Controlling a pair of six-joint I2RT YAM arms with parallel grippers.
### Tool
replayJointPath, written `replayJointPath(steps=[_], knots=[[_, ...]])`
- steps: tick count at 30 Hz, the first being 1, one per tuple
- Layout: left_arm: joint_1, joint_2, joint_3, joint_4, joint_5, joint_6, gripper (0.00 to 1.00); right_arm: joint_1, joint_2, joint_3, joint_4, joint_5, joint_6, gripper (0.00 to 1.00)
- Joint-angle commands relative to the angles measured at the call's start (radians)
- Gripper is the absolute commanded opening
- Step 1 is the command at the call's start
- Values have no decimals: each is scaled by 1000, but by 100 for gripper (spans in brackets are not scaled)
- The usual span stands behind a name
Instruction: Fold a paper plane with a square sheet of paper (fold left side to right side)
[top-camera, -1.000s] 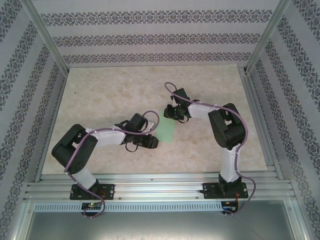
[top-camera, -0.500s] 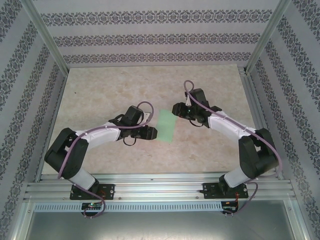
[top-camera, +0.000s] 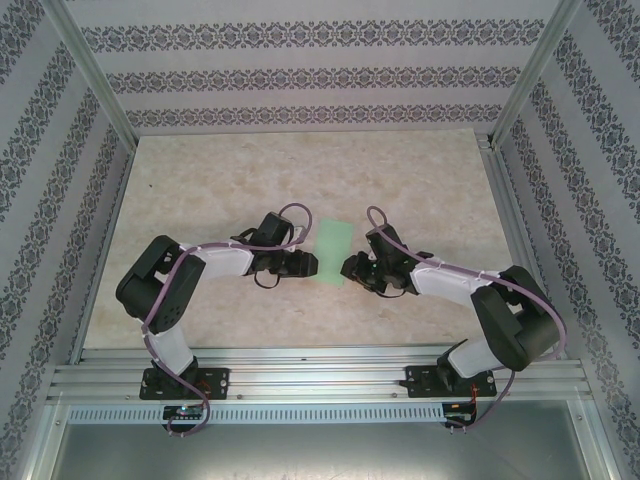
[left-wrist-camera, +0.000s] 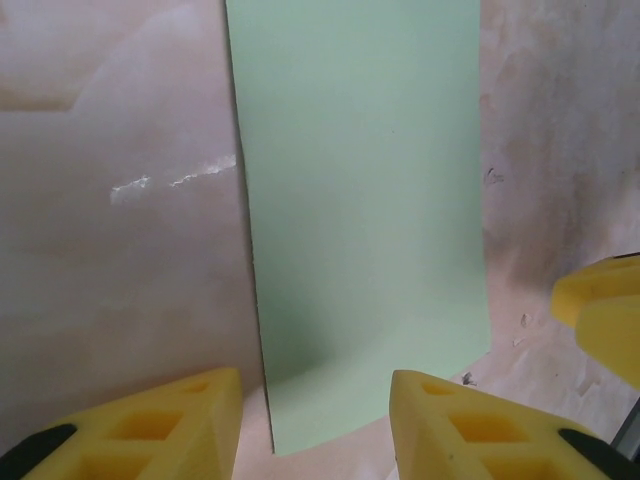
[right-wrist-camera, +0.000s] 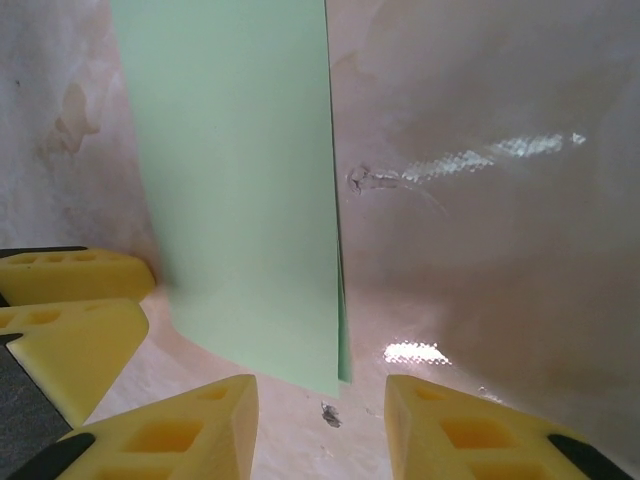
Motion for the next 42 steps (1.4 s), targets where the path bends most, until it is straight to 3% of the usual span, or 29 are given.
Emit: replayJointPath(steps=[1,20,42], knots=[[-2,13,-11,67,31,-22,44,25,23,-3,87,-19,77,37],[-3,14,-8,44,20,-10,43,57,117,23,118,-21,95,33],[-3,21,-6,37,16,-4,43,53,95,50,88,-6,71,29]])
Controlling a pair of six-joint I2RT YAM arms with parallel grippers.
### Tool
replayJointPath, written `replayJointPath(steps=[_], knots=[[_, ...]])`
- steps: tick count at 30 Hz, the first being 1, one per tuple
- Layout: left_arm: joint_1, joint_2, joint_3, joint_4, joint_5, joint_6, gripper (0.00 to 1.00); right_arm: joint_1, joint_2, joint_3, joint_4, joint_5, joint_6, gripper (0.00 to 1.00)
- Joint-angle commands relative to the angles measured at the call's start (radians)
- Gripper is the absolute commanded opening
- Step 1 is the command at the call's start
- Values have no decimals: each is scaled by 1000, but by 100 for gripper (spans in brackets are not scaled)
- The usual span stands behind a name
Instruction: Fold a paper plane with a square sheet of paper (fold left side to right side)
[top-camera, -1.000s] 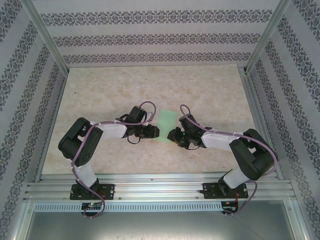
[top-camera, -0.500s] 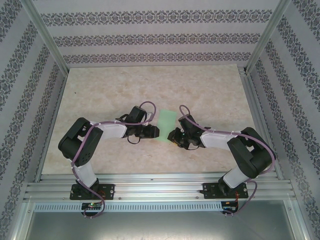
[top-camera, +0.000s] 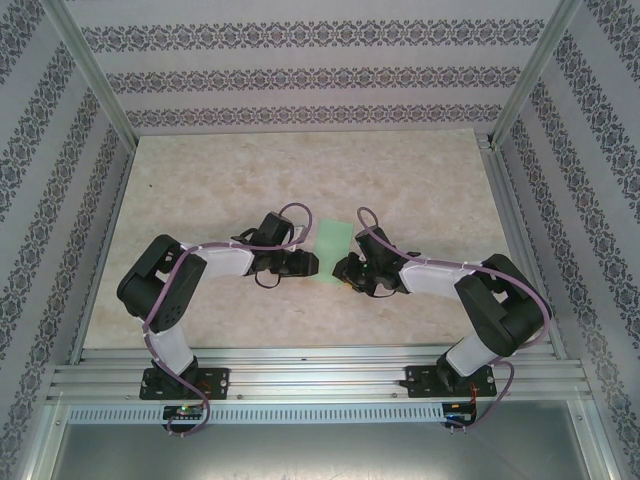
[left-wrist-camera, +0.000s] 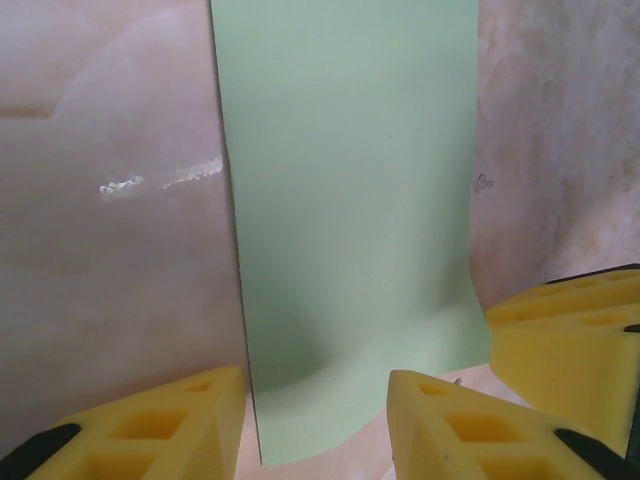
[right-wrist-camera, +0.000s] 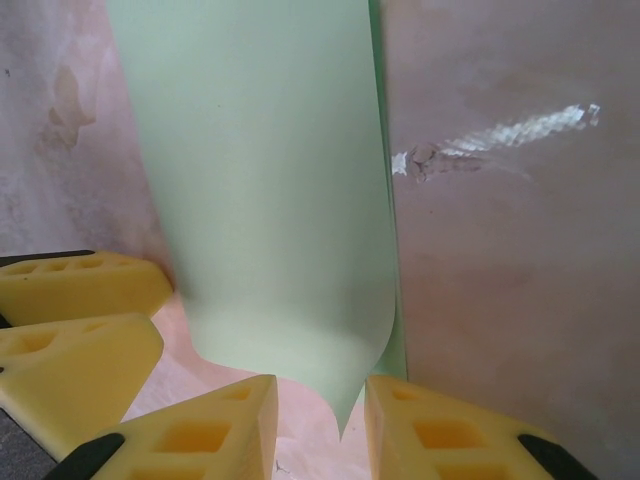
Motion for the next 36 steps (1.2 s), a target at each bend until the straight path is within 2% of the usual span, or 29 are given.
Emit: replayJointPath(steps=[1,26,36], knots=[[-3,12,-5,17,8,6,43,1,-2,24,7,9,-13,29],[-3,-6,-18,13,-2,17,43,-28,10,-31,92,-23,33,30],[-3,-42,-23,3,-18,41,43,-81,26,-3,99,-44,5,30]])
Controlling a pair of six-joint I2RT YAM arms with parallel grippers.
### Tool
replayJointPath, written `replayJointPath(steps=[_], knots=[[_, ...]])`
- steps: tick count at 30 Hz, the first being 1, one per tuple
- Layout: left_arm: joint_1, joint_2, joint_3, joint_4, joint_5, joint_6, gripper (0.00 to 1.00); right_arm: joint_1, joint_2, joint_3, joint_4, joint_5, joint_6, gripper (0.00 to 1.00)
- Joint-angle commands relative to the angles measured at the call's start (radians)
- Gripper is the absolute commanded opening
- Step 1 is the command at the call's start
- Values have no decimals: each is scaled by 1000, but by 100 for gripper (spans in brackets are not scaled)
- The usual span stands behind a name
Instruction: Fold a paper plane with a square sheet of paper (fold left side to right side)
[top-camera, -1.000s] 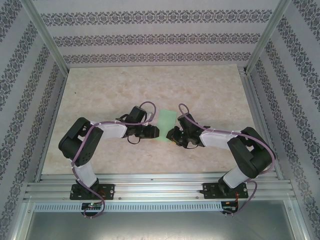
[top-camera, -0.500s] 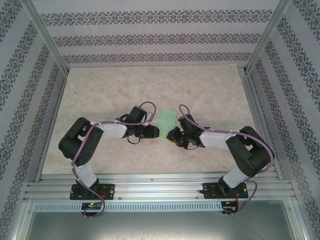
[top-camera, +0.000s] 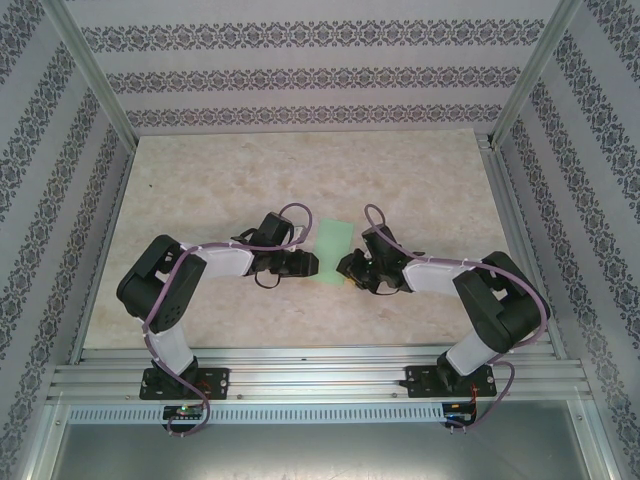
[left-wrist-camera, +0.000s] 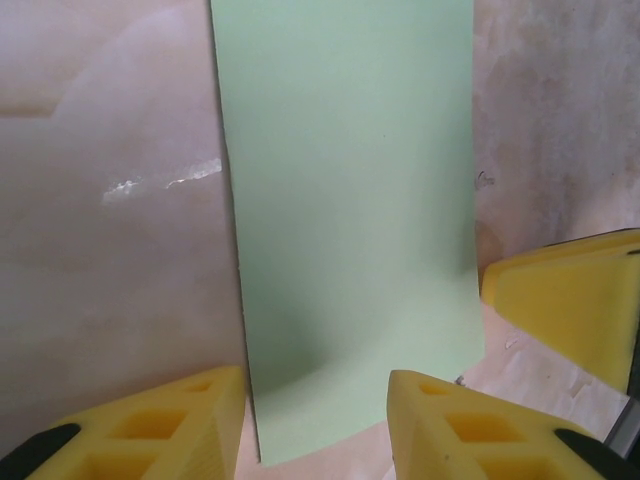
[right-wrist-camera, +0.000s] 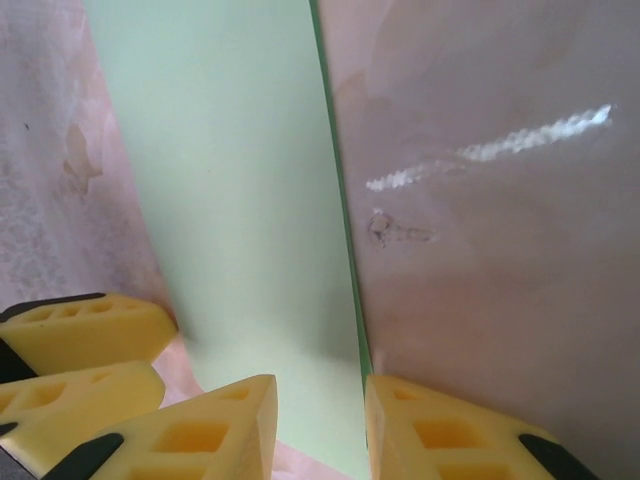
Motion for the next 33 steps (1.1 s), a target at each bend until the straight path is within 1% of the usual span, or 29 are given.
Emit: replayJointPath(steps=[1,10,13,17,22,33], knots=[[-3,-41,-18,4,-13,34,43,-21,16,28,36,-23,-19,30],[-3,-60,-19,-9,-15,47,44,-33,80,81,43,-56,-38,30],[-3,-57,-18,-8,-15,45,44,-31,59,67,12,-31,-53,31],[-3,-55,-15,-17,-20,49,44,-24,-6,45,-51,0,-82,32],[-4,-52,-9,-27,-32,53,44,6,-59,12,-90,22,-76,36],[-3,-49,-8,-27,-29,51,44,52,-17,6,-60,20,-43,36]])
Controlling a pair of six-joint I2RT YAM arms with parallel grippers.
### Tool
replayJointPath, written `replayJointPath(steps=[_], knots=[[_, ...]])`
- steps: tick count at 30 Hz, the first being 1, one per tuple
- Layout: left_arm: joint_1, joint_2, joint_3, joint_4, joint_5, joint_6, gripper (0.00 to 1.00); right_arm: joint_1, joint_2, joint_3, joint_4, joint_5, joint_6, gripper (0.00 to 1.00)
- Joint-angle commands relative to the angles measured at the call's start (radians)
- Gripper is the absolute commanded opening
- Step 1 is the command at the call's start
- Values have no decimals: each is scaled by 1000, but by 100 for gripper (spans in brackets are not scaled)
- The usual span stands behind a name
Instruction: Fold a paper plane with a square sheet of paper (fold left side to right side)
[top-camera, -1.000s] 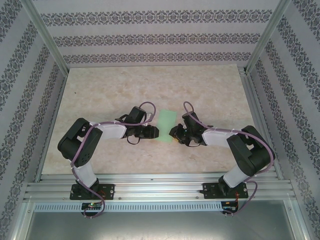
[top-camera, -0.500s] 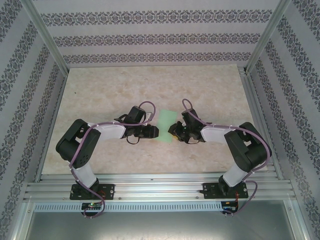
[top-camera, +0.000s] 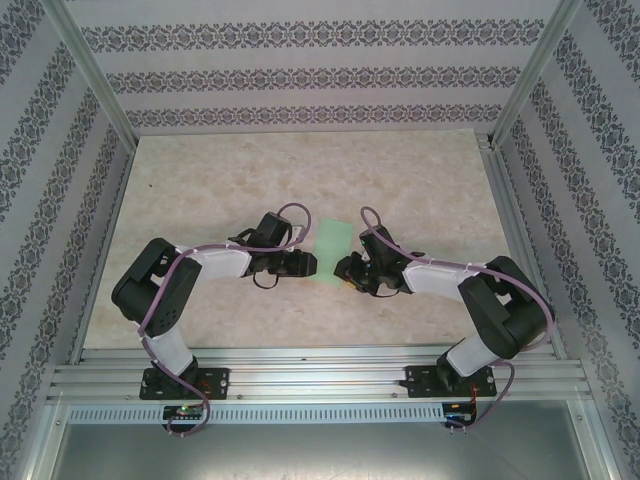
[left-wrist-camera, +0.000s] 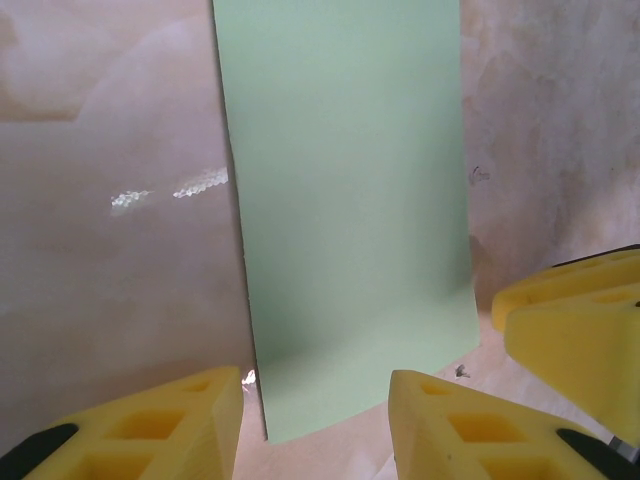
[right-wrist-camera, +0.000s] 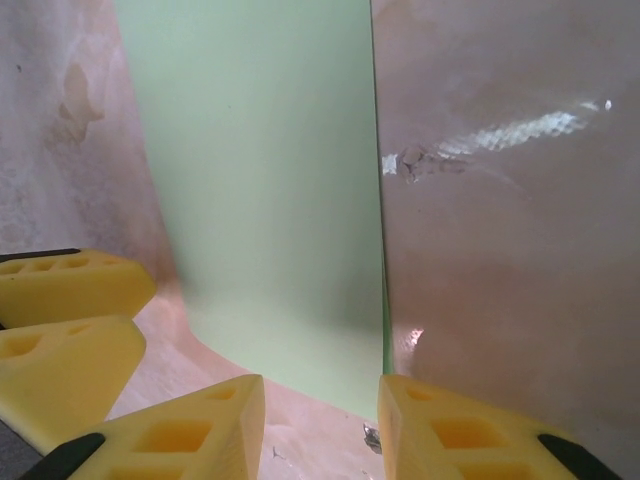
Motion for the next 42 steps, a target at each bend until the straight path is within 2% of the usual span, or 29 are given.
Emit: replayJointPath(steps=[1,31,42], knots=[[-3,-15,4,-10,-11,25,44,13,24,-3,14,20,9,35],[-4,-9,4,-11,-11,26,44,29,22,19,34,18,13,30],[-4,-16,-2,-8,-10,28,44,-9,51,46,66,10,-1,30]])
